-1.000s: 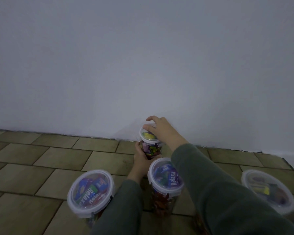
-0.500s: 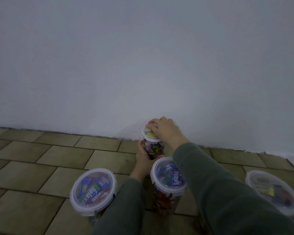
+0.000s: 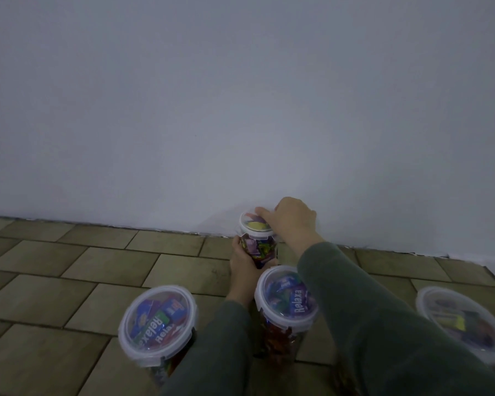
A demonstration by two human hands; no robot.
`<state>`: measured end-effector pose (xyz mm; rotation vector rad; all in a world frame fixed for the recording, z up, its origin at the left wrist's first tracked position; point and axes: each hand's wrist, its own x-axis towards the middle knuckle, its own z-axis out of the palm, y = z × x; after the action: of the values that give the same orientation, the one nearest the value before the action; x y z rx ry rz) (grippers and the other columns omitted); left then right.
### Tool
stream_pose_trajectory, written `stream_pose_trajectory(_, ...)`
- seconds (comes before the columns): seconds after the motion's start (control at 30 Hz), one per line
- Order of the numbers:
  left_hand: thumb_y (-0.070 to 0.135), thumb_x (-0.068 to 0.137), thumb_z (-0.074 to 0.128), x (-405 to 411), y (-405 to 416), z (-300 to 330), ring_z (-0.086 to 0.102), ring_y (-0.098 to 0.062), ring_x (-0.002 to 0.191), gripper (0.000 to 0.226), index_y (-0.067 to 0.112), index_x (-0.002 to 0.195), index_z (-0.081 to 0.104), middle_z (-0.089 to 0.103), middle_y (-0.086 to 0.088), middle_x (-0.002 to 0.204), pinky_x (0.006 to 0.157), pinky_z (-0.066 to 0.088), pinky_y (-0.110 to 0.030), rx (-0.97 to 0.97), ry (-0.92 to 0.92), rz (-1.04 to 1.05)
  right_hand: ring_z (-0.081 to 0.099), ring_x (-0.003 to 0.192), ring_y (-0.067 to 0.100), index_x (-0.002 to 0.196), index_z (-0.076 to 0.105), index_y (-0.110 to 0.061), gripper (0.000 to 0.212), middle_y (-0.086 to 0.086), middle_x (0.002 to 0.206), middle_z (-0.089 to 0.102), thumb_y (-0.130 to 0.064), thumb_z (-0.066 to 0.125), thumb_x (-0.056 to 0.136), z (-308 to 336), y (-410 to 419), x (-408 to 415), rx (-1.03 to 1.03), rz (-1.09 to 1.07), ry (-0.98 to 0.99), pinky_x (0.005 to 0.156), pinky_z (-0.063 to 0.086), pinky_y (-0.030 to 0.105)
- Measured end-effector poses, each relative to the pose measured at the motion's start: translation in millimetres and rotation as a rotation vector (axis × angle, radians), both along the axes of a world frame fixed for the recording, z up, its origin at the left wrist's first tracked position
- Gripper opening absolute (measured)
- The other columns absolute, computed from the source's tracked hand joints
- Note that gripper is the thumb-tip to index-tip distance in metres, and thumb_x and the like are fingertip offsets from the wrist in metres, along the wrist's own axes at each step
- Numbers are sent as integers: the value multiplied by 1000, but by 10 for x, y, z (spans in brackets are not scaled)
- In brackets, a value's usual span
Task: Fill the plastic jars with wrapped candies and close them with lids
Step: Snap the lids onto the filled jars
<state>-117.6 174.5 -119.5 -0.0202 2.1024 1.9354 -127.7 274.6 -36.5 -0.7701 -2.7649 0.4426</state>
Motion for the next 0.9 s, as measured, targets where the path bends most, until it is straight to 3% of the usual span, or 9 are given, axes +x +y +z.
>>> stream_pose_trajectory(0.03,29,94,54,5,-1,-4,49,-33,128,61,14,147,30,49,-18,140,108,39,-43,-37,33,-2,62,88,23,91,62,-16,53,3,96,66,-68,50,85,15,8,8,-27,-3,-15,88,48,40)
stream_pose_trajectory(0.1,20,99,46,11,-7,-19,48,-35,128,53,12,148,29,47,-19,141,108,39,-47,8,67,16,62,87,22,88,61,-17,46,3,94,66,-62,54,86,32,37,8,-92,17,-39,87,48,39)
stream_pose_trajectory(0.2,47,81,56,44,-4,50,48,-34,127,79,15,148,28,47,-16,141,107,40,-52,81,12,23,61,89,23,95,63,-15,45,4,99,66,-59,55,87,45,66,21,-185,35,-51,87,49,38)
stream_pose_trajectory(0.23,48,80,56,31,8,33,47,-33,128,80,18,148,27,46,-15,142,109,39,-49,56,23,3,60,93,24,100,63,-15,45,5,104,66,-58,53,89,66,53,36,-145,43,-77,88,47,38)
stream_pose_trajectory(0.33,17,93,56,50,-41,81,42,-36,131,71,16,152,17,40,-19,144,109,36,-42,-157,40,-47,51,114,26,127,56,-20,50,6,127,55,-56,44,94,169,-65,74,140,176,-103,96,38,43)
stream_pose_trajectory(0.47,39,81,62,68,-41,28,50,-33,123,77,18,146,27,51,-13,132,103,44,-50,-59,132,-36,62,94,18,103,72,-21,53,-2,109,65,-66,54,83,197,-283,111,164,393,-58,87,49,38)
stream_pose_trajectory(0.63,53,78,55,79,-21,16,51,-30,120,79,19,145,29,50,-13,133,102,45,-51,14,123,4,60,97,22,106,69,-17,39,1,107,58,-48,66,83,164,-318,173,154,396,12,85,51,36)
stream_pose_trajectory(0.83,32,91,58,72,-53,10,47,-34,124,68,18,146,22,46,-16,137,103,43,-53,-60,163,-37,59,97,17,108,68,-22,42,-7,98,55,-55,65,82,189,-251,189,126,436,8,86,48,30)
stream_pose_trajectory(0.9,21,92,59,74,-54,20,45,-36,127,68,17,148,20,43,-18,140,106,41,-48,-48,146,-41,56,109,17,121,66,-25,44,-7,112,59,-50,65,84,239,-124,219,93,501,-82,92,42,28)
